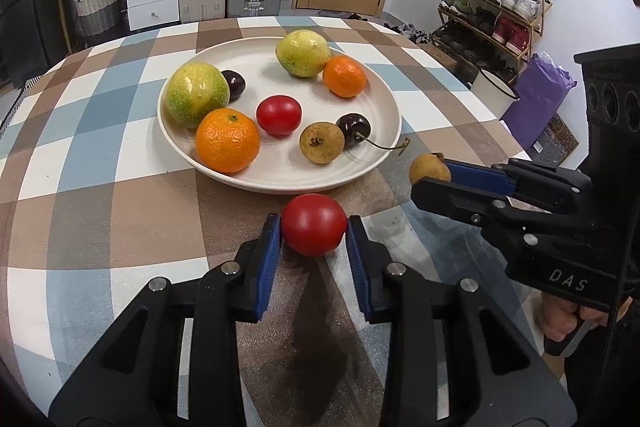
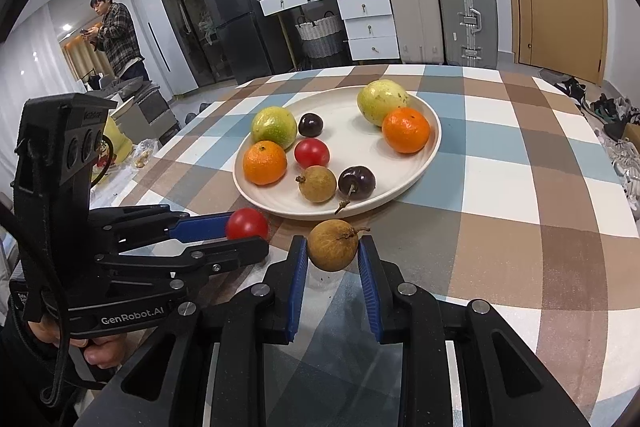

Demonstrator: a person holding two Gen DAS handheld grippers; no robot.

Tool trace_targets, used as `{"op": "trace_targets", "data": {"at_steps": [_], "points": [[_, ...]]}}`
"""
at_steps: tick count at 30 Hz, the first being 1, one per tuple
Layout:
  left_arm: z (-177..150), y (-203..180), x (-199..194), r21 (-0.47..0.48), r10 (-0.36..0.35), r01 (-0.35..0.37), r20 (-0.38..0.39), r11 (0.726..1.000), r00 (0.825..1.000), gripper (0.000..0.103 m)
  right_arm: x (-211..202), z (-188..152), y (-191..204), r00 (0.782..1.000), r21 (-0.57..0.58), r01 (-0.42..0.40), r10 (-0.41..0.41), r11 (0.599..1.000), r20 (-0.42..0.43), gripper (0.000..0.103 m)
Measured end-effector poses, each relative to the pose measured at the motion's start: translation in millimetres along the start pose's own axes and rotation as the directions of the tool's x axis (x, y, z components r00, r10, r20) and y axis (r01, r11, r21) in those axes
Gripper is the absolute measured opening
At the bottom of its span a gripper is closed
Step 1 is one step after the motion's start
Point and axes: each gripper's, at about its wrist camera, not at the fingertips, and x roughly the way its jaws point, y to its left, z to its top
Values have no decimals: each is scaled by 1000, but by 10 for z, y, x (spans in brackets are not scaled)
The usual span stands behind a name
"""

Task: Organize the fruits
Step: 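Grasp the last red tomato with the left tool while the right tool holds the brown fruit, then carry the tomato and brown fruit onto the white plate and open both tools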

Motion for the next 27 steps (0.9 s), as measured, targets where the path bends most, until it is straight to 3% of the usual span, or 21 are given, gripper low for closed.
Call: {"op": "trace_targets", "data": {"at_steps": [27], "points": [[313, 118, -371, -17, 7, -6, 107, 1000, 994, 30, -167, 251, 63, 998, -2, 13, -13, 1000, 59, 26]]}}
